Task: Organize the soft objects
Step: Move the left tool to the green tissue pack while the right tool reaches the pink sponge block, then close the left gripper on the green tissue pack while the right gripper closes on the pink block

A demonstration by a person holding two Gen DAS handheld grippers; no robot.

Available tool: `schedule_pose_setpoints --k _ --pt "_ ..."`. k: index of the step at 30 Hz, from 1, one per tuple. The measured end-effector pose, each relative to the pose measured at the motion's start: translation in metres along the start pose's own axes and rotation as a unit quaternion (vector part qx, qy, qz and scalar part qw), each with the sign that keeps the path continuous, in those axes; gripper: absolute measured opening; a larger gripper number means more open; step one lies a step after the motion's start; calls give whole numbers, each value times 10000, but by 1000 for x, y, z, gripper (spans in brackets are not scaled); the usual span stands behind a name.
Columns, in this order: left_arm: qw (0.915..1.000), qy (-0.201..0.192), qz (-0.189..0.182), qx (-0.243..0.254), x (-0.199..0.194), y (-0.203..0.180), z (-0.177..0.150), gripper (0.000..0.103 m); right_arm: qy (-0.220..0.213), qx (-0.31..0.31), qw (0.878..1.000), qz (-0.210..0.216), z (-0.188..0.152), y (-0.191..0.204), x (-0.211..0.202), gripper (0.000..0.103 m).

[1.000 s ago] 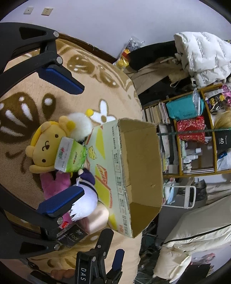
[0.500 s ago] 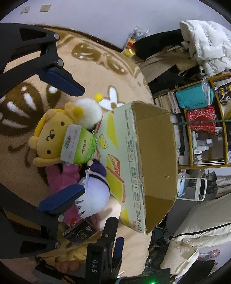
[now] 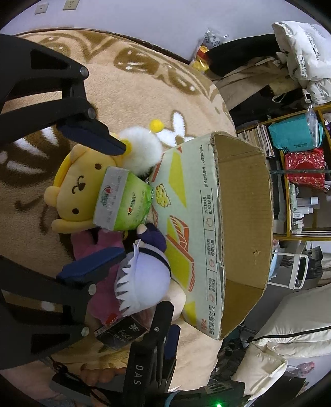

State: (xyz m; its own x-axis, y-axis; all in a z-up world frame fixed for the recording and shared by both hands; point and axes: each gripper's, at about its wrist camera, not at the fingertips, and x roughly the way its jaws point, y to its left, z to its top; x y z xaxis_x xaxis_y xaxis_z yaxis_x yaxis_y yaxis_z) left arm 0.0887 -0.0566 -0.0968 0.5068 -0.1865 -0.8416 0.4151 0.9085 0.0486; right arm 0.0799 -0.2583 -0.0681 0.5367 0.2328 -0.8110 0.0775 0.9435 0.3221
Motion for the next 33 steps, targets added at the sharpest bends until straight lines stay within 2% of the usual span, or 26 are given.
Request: schedule_pose_setpoints --k 3,10,14,21,27,33 --pt "9999 81 -76 -20 3 1 0 65 100 -28 9999 68 0 0 3 76" --pt "9998 183 -55 -62 11 1 0 63 94 -119 9999 19 -1 1 4 74" --pt "9997 210 4 -149 14 4 1 56 90 -225 9997 -68 0 3 5 73" --pt "9985 337 -222 -375 19 12 0 55 121 -187 9997 -99 1 1 7 74" --pt "9979 408 -233 -446 23 13 1 55 120 -246 9996 -43 1 3 8 73" --pt "9983 390 -168 -394 23 11 0 55 214 -306 9993 -18 0 3 9 62"
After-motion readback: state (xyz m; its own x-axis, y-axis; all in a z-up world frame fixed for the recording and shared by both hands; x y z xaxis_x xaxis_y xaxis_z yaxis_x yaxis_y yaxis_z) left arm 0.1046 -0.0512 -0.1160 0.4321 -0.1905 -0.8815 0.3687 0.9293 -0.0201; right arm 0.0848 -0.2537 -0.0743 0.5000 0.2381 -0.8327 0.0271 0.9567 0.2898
